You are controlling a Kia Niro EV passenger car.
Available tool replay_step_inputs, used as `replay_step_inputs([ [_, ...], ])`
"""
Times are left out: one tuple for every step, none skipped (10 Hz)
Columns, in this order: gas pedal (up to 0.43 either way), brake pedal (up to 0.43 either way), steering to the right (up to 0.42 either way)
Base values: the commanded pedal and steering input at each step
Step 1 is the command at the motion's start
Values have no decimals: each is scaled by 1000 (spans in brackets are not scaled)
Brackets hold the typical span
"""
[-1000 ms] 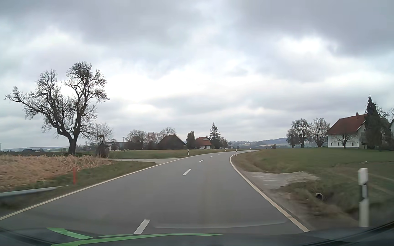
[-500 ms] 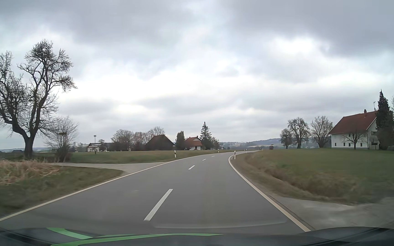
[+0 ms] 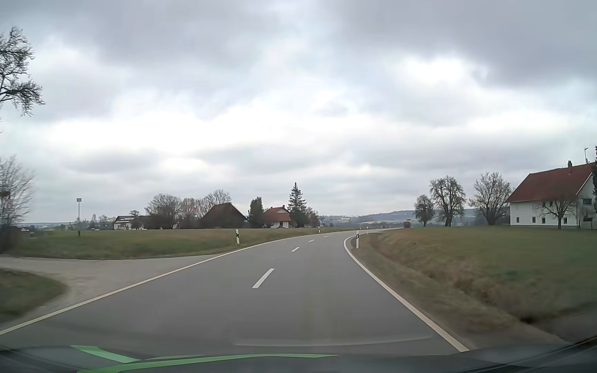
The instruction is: Follow the waypoints while adhering to traffic rules and regulations
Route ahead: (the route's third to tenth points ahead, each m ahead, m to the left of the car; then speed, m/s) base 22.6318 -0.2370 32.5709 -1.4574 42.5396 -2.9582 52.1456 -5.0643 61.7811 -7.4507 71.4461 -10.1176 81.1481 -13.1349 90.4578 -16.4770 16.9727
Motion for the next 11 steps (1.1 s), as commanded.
replay_step_inputs([
  [268,0,22],
  [260,0,21],
  [260,0,21],
  [260,0,21],
  [248,0,21],
  [240,0,21],
  [228,0,21],
  [228,0,21],
  [220,0,21],
  [220,0,21],
  [220,0,21],
])
